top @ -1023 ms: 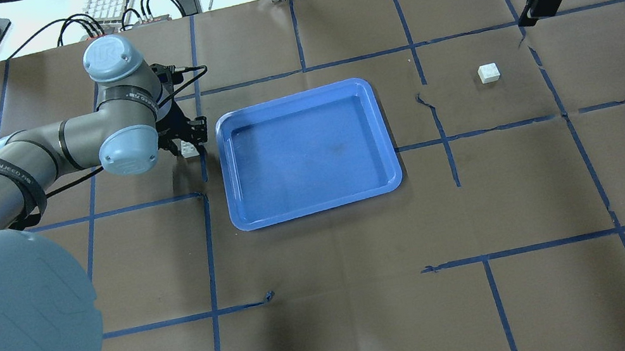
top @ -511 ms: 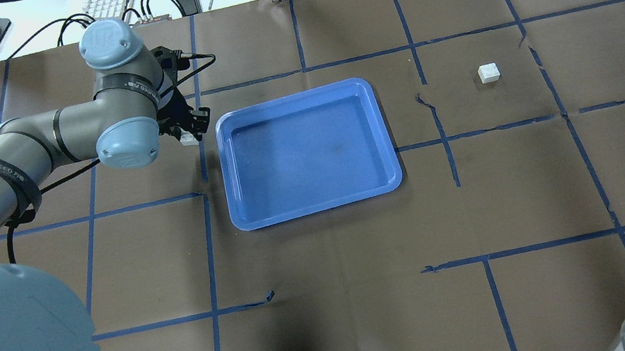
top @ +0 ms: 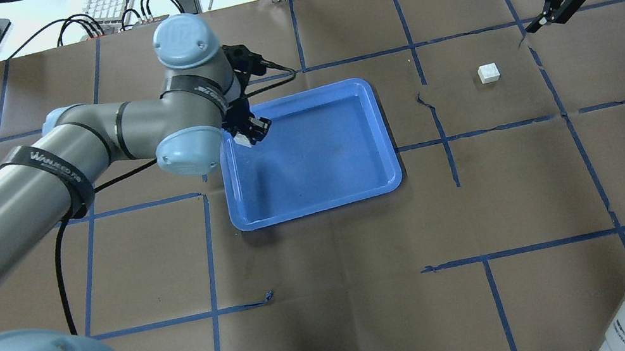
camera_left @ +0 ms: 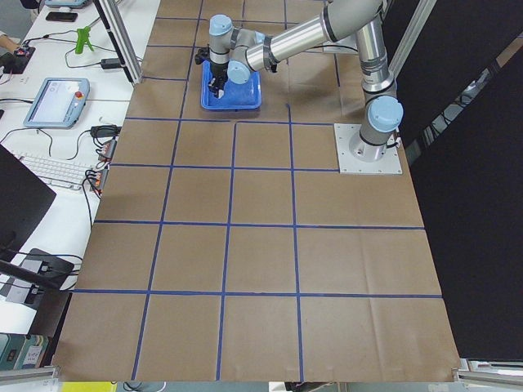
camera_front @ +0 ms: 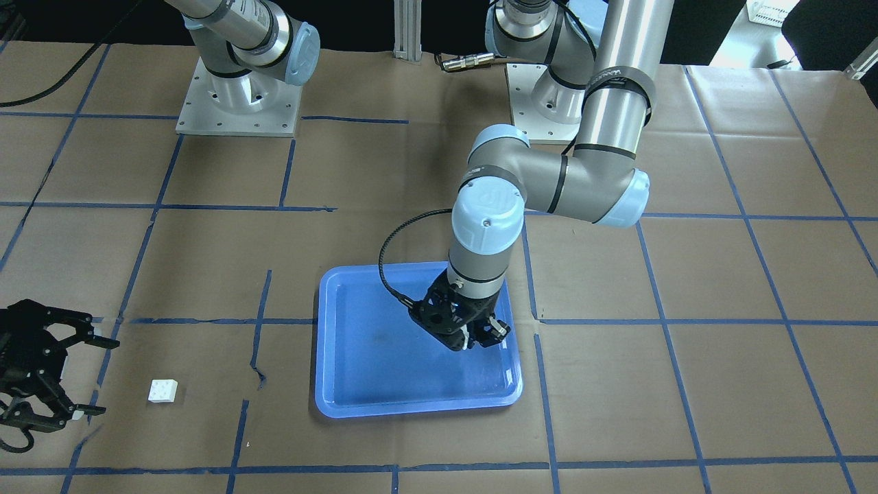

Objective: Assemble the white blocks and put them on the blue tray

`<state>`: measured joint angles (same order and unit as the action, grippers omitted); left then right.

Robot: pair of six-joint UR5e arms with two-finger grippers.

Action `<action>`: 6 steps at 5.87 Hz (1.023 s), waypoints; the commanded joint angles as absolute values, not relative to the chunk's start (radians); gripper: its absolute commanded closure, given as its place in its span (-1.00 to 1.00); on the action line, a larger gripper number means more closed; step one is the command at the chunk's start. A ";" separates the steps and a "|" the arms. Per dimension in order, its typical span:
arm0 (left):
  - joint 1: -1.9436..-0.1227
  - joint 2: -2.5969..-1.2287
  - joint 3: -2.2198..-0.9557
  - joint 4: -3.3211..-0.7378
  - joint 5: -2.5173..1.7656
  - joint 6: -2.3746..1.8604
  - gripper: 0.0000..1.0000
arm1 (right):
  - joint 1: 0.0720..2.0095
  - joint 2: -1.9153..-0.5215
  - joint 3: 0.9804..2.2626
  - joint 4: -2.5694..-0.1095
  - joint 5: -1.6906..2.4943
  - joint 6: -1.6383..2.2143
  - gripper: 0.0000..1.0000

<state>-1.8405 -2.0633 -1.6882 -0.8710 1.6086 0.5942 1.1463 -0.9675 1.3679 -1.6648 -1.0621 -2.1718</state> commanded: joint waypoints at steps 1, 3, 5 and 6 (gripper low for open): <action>-1.870 -2.082 -1.693 -0.876 1.611 0.953 0.84 | 1.135 -0.934 1.457 -1.764 -1.042 -2.207 -0.95; -1.870 -2.126 -1.690 -0.864 1.611 1.126 0.82 | 1.134 -0.901 1.462 -1.781 -1.002 -2.206 -0.95; -1.897 -2.140 -1.687 -0.854 1.608 1.124 0.82 | 1.134 -0.867 1.462 -1.804 -0.997 -2.204 -0.95; -1.907 -2.137 -1.687 -0.853 1.608 1.123 0.82 | 1.134 -0.865 1.462 -1.804 -0.999 -2.198 -0.85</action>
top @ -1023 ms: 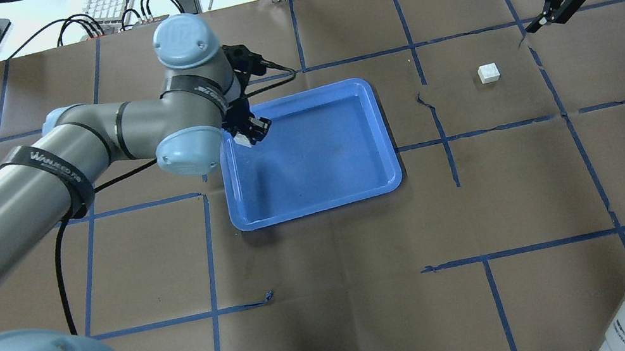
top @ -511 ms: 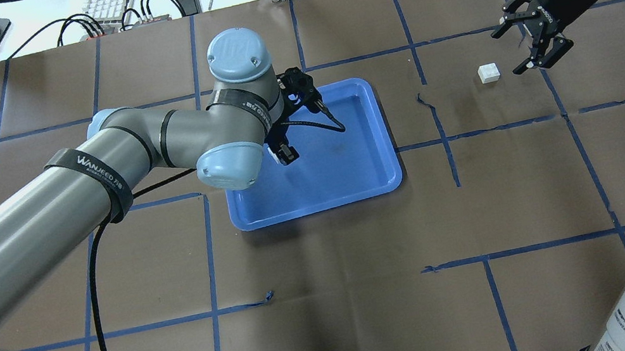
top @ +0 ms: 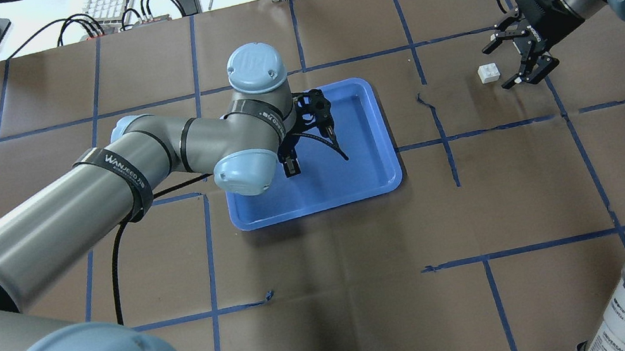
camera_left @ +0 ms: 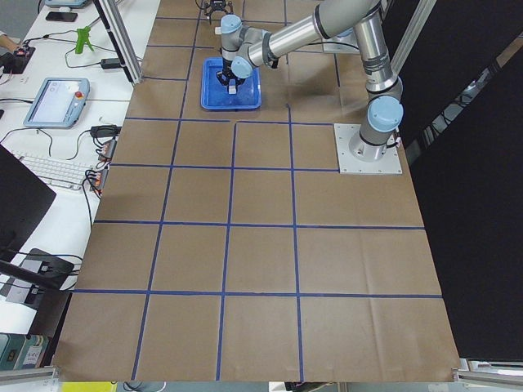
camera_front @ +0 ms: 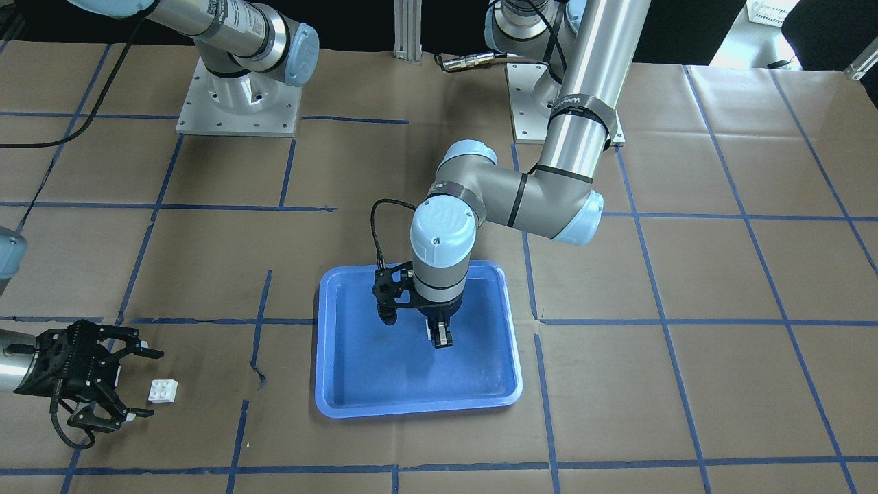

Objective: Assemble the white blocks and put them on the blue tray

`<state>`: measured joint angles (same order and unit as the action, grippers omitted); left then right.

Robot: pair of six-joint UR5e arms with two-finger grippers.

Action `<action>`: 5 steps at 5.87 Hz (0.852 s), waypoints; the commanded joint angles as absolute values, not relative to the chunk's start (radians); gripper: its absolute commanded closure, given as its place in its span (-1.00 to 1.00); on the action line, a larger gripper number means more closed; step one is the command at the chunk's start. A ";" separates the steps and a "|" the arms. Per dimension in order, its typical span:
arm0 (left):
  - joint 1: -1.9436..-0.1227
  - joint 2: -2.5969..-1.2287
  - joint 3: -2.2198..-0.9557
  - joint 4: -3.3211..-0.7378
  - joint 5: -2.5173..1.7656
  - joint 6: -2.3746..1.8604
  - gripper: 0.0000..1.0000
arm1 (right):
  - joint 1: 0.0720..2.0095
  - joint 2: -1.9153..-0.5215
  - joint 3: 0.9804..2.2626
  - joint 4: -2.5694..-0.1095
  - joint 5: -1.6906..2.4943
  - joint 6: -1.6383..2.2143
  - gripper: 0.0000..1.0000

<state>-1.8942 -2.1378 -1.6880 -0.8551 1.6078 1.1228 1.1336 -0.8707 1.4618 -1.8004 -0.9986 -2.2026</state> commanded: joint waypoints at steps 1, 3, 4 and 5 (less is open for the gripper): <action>-1.907 -2.137 -1.689 -0.836 1.606 1.120 0.75 | 1.134 -0.862 1.463 -1.804 -1.003 -2.197 -0.60; -1.907 -2.141 -1.695 -0.796 1.597 1.115 -0.75 | 1.134 -0.862 1.462 -1.804 -1.002 -2.189 0.08; -1.907 -2.141 -1.695 -0.796 1.597 1.115 -0.86 | 1.132 -0.862 1.460 -1.805 -1.000 -2.189 0.31; -1.907 -2.126 -1.692 -0.808 1.604 1.117 -0.91 | 1.134 -0.865 1.454 -1.809 -1.000 -2.191 0.52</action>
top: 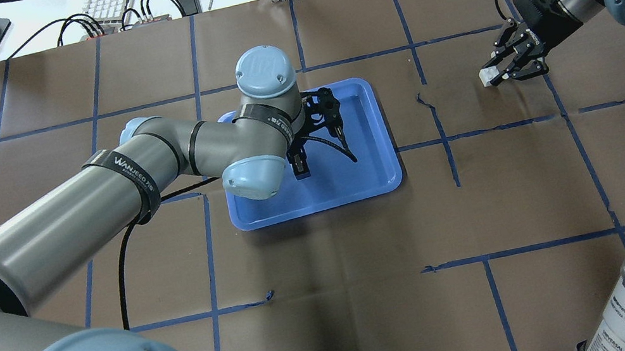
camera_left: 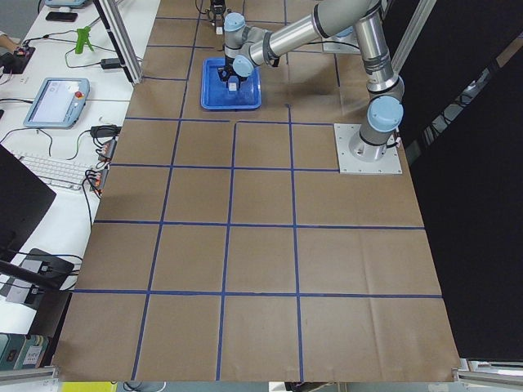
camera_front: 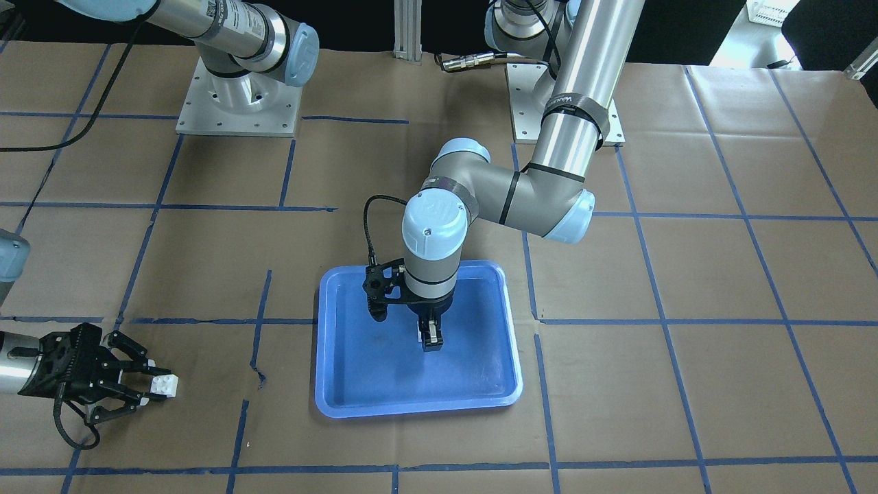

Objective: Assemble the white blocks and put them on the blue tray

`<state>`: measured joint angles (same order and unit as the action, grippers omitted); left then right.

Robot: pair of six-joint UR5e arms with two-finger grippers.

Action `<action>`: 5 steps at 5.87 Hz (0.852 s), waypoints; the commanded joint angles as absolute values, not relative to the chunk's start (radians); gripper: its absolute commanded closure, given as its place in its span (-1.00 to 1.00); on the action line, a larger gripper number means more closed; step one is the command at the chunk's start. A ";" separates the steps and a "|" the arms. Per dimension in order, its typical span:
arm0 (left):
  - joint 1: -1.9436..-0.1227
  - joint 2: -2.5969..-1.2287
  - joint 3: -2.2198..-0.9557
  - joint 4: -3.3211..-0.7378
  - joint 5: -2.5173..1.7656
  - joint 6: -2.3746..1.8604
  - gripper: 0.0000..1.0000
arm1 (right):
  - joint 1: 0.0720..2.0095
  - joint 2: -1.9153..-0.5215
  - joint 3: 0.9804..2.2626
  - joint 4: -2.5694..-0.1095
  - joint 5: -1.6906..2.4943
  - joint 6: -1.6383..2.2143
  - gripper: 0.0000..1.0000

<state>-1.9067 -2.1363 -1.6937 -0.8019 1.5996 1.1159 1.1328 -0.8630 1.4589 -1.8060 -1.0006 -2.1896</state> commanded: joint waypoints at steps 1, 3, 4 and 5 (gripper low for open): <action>-1.896 -2.074 -1.668 -0.889 1.605 1.112 -0.91 | 1.132 -0.877 1.444 -1.809 -1.000 -2.180 0.58; -1.843 -1.876 -1.646 -1.224 1.605 1.108 -0.91 | 1.134 -0.979 1.453 -1.789 -1.003 -2.134 0.58; -1.810 -1.762 -1.623 -1.422 1.608 1.108 -0.91 | 1.144 -1.038 1.472 -1.766 -1.002 -2.134 0.58; -1.754 -1.664 -1.600 -1.563 1.598 1.106 -0.91 | 1.161 -1.089 1.546 -1.761 -0.973 -2.131 0.58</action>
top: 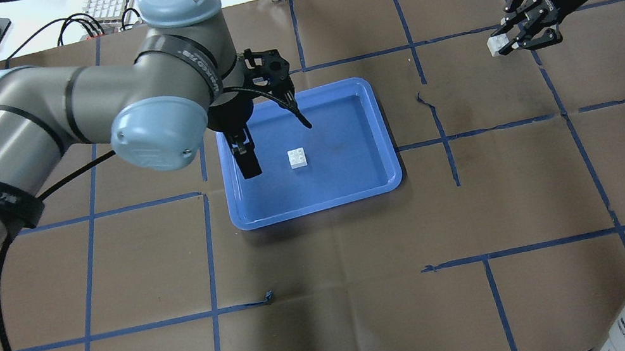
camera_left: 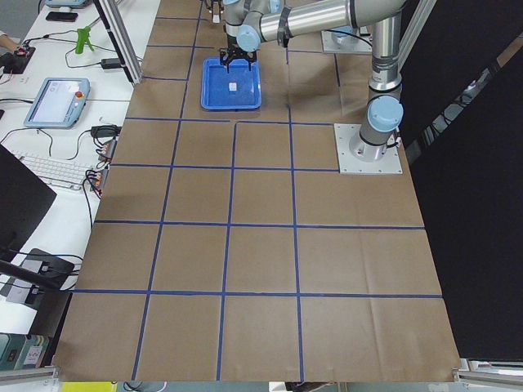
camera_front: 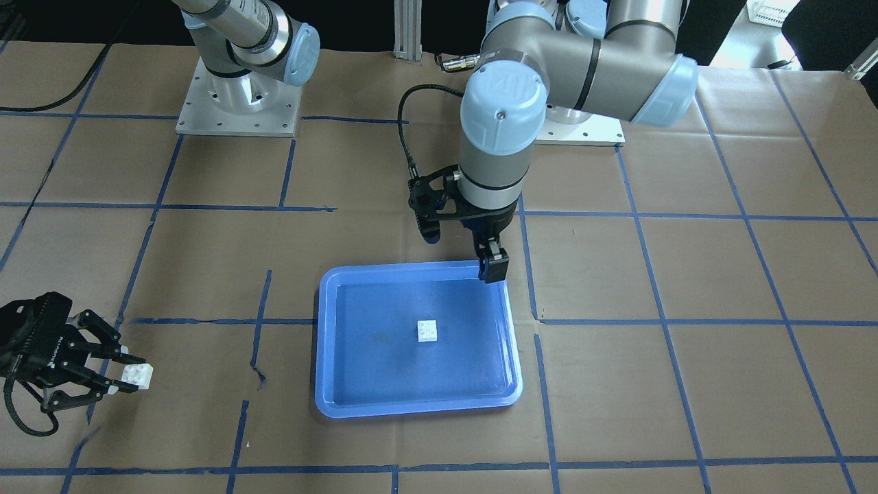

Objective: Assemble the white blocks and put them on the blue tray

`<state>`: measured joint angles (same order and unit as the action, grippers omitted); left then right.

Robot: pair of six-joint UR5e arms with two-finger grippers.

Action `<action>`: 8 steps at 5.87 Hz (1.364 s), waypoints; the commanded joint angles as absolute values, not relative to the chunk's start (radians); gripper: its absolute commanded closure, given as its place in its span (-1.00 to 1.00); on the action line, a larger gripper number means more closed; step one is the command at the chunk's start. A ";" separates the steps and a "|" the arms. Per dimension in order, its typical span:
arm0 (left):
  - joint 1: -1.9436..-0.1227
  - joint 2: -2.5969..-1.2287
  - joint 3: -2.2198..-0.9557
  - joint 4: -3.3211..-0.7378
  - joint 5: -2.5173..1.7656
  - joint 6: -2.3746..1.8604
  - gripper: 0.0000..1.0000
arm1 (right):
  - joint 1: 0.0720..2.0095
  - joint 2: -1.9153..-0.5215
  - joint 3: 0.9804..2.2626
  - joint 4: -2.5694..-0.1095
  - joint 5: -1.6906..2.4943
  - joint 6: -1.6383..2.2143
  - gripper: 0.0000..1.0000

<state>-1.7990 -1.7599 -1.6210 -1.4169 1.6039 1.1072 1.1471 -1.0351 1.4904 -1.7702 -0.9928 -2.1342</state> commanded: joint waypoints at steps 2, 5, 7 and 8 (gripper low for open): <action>-1.738 -1.603 -1.559 -1.652 1.601 1.007 -0.92 | 1.251 -1.199 1.702 -1.810 -0.875 -2.004 0.58; -1.721 -1.565 -1.563 -1.638 1.605 0.358 -0.99 | 1.466 -1.200 1.849 -2.177 -0.862 -1.635 0.58; -1.723 -1.514 -1.582 -1.637 1.611 -0.016 -0.99 | 1.599 -1.151 1.908 -2.533 -0.867 -1.304 0.58; -1.720 -1.503 -1.583 -1.635 1.611 -0.076 -0.99 | 1.650 -1.085 1.908 -2.624 -0.873 -1.267 0.57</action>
